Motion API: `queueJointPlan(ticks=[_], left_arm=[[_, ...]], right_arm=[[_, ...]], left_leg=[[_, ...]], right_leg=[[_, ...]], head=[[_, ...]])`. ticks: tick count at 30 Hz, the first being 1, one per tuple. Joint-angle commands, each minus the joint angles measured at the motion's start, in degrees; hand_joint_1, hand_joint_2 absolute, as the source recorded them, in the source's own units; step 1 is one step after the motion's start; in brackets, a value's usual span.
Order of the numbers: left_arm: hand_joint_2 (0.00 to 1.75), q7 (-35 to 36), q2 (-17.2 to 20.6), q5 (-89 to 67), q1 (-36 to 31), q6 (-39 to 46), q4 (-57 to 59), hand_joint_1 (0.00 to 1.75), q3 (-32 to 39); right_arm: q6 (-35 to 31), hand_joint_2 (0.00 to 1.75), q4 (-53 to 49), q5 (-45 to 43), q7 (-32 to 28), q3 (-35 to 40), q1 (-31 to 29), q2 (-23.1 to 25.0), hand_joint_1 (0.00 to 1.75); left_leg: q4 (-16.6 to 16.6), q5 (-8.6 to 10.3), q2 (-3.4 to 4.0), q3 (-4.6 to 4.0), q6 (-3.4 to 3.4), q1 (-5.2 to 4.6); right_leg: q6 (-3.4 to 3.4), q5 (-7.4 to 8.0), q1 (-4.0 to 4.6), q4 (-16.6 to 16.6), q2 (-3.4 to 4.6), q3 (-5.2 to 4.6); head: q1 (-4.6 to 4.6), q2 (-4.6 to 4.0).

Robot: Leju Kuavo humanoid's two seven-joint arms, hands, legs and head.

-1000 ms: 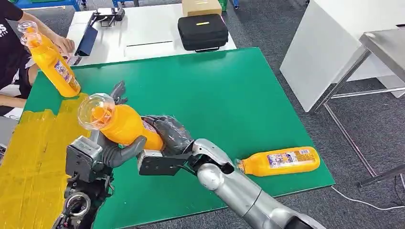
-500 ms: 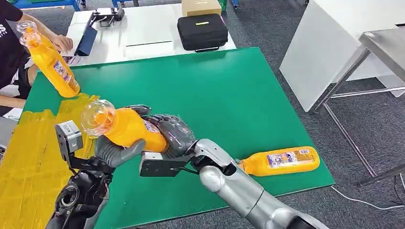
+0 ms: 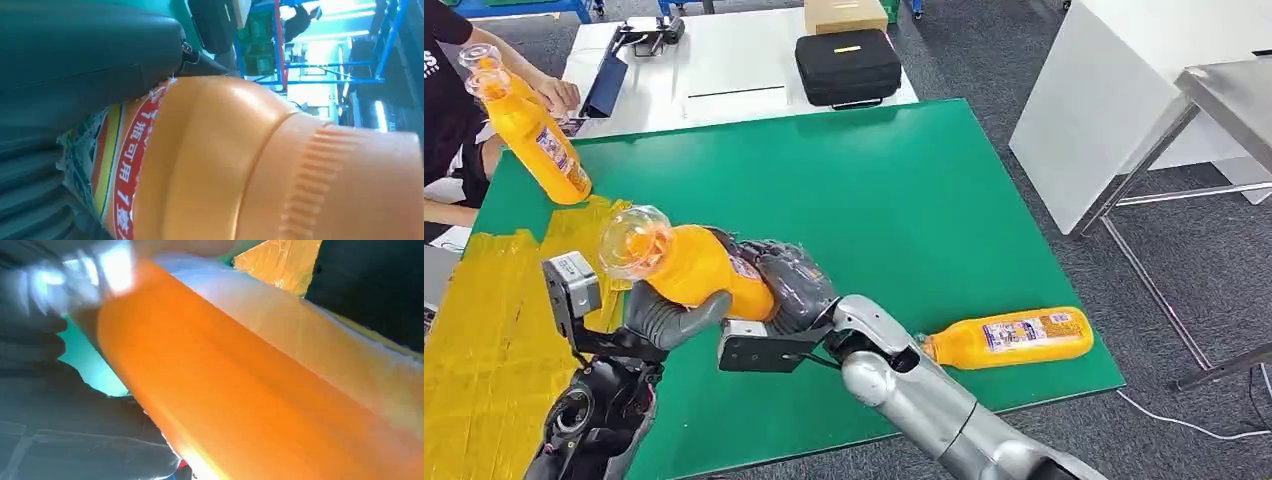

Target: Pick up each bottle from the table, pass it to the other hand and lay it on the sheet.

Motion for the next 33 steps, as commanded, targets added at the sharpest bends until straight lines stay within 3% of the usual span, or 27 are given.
queueJointPlan(ticks=[1,14,18,19,20,22,23,24,27,28,30,33], left_arm=[[1.75,-2.5,-0.2,-1.2,0.1,4.7,-1.8,1.75,6.6],[1.75,-4.3,-0.2,-3.6,1.9,10.2,-3.4,1.75,11.9],[1.75,-7.0,0.9,-25.4,3.0,22.6,-3.3,1.75,14.0],[1.75,-7.1,2.3,-37.3,3.1,27.0,-2.5,1.75,14.3],[1.75,-6.7,3.0,-44.0,3.3,28.6,-1.9,1.75,14.8],[1.75,-4.2,4.6,-58.4,4.1,29.7,-0.6,1.75,15.8],[1.75,1.3,5.8,-74.5,5.0,29.3,0.7,1.75,17.4],[1.75,8.4,6.8,-96.2,6.2,25.5,0.9,1.75,17.9],[1.75,11.2,9.5,-103.1,6.8,21.6,2.2,1.75,17.3],[1.75,17.4,15.7,-103.1,4.7,14.9,4.5,1.75,10.4],[1.75,25.5,21.8,-103.1,0.1,10.9,10.4,1.75,0.4],[1.75,24.8,22.5,-103.1,-1.8,9.9,18.3,1.75,-1.5]], right_arm=[[-3.0,1.75,-5.3,-0.4,0.5,-3.1,1.7,-4.1,0.0],[-6.3,1.75,-13.0,3.0,0.1,-8.6,5.1,-7.4,0.0],[-8.0,1.75,-21.3,9.4,1.4,-13.3,9.4,-10.5,0.0],[-7.6,1.75,-22.9,12.1,2.0,-14.1,10.1,-11.8,0.0],[-7.2,1.75,-24.3,13.5,2.5,-14.8,10.8,-12.7,0.0],[-6.0,1.75,-26.2,17.1,3.4,-16.2,12.1,-13.9,0.0],[-5.4,1.75,-27.4,19.9,4.1,-16.7,12.7,-15.0,0.0],[-4.3,1.75,-28.2,21.9,4.9,-16.8,12.7,-16.1,0.0],[-2.8,1.75,-28.7,23.5,5.6,-17.1,12.8,-17.3,0.0],[-1.5,1.75,-29.7,25.8,6.6,-17.3,13.6,-19.1,0.0],[-0.6,1.75,-31.0,27.8,7.3,-18.6,15.7,-21.6,0.0],[2.2,1.75,-32.2,28.4,7.6,-20.6,18.2,-24.6,0.0]], left_leg=[[0.0,-0.13,-0.06,0.3,-0.06,0.03],[0.0,-0.09,-0.03,0.23,-0.06,0.01],[0.0,-0.15,-0.11,0.37,-0.08,0.01],[0.0,-0.19,-0.18,0.46,-0.09,0.01],[0.0,-0.05,-0.14,0.15,-0.04,0.0],[-0.1,-0.15,-0.19,0.42,-0.07,-0.01],[-0.1,-0.3,-0.21,0.8,-0.13,0.0],[-0.1,-0.08,-0.13,0.3,-0.06,-0.02],[-0.2,-0.19,-0.09,0.66,-0.1,-0.04],[-0.1,-0.11,0.02,0.29,-0.05,-0.03],[-0.1,-0.06,-0.15,0.15,-0.08,0.01],[-0.1,-0.01,-0.49,0.36,-0.13,0.02]], right_leg=[[-0.09,-0.13,0.0,-0.1,0.16,0.36],[-0.08,-0.1,-0.01,-0.1,0.14,0.27],[-0.11,-0.18,-0.01,-0.1,0.13,0.44],[-0.13,-0.23,-0.02,-0.1,0.1,0.57],[-0.06,-0.1,-0.01,-0.1,0.01,0.21],[-0.11,-0.2,-0.03,-0.1,0.05,0.51],[-0.19,-0.35,-0.04,-0.2,0.2,0.92],[-0.08,-0.12,-0.03,-0.1,0.06,0.36],[-0.14,-0.22,-0.08,-0.2,0.17,0.71],[-0.07,-0.08,-0.05,-0.1,0.17,0.3],[-0.09,-0.1,0.0,-0.1,0.0,0.23],[-0.15,-0.2,-0.01,-0.1,-0.31,0.46]], head=[[-0.02,0.0],[-0.02,0.0],[0.0,0.0],[0.0,0.0],[-0.02,0.0],[0.0,0.02],[-0.02,0.0],[-0.02,0.0],[-0.02,0.0],[0.0,0.0],[0.02,0.0],[0.0,0.0]])
